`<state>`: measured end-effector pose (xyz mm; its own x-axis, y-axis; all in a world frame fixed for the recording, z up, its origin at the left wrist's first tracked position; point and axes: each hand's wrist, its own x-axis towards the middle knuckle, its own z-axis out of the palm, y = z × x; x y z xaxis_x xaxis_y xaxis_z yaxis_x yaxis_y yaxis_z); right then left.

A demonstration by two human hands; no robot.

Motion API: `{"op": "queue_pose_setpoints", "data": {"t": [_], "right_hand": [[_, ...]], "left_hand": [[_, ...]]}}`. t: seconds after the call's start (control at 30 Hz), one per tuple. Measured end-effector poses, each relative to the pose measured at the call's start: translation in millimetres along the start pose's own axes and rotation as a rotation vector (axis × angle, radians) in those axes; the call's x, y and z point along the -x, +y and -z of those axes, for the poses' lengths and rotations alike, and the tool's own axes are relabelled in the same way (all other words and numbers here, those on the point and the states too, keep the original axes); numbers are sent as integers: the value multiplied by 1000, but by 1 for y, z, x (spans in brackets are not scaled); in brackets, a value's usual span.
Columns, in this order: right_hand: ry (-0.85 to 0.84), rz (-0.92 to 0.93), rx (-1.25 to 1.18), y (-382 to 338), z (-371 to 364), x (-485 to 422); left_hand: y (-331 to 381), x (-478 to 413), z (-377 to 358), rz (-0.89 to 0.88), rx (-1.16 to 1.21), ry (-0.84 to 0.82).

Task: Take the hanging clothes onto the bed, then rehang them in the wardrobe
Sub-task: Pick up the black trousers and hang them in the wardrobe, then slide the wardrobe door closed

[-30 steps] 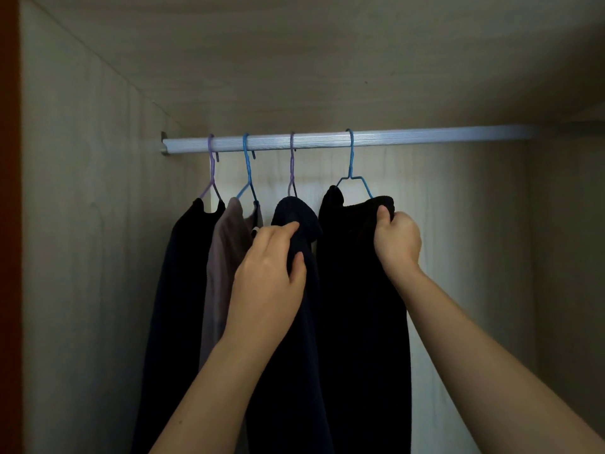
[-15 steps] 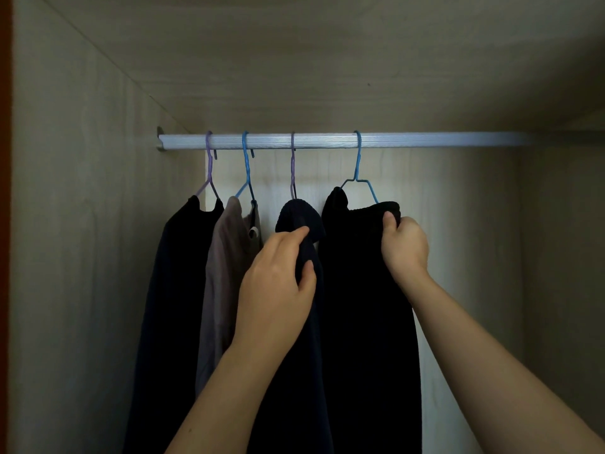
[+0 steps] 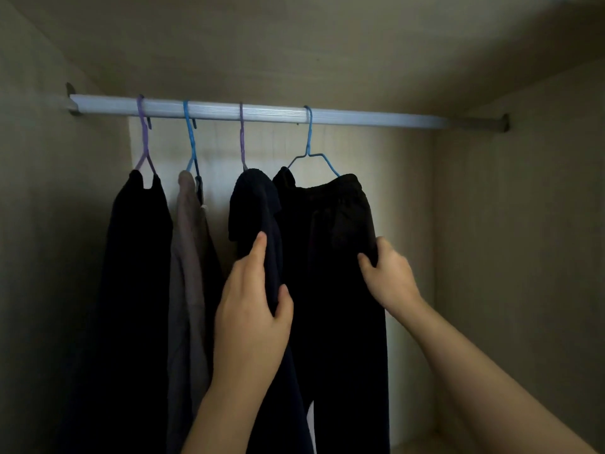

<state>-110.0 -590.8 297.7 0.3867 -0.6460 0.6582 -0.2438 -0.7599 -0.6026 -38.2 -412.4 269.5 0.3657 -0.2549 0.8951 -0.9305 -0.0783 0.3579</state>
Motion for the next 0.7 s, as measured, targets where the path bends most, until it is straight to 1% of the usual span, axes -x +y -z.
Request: {"op": "queue_pose_setpoints", "data": {"t": [0.07,0.27,0.4,0.43,0.5,0.57,0.6,0.63,0.7], "right_hand": [[-40,-32,42,5,1,18],[-74,-179,110,18,2,85],[-100,-255,140,30,16,144],[-122,-281,150,35,22,159],[-151,-336,189,47,36,190],[-146,-391,259,64,54,215],[-133,-408,293,72,64,225],[-124,-433,325,80,74,233],[-83,-508,337,95,97,245]], "left_hand": [[0,7,0,4,40,-21],[-5,43,0,84,173,-115],[-6,78,-6,90,158,-177],[-4,86,-8,65,146,-164],[6,103,-13,-13,151,-72],[21,117,-22,-104,218,7],[29,124,-27,-150,263,2],[36,130,-34,-187,307,-38],[49,140,-51,-202,396,-162]]}}
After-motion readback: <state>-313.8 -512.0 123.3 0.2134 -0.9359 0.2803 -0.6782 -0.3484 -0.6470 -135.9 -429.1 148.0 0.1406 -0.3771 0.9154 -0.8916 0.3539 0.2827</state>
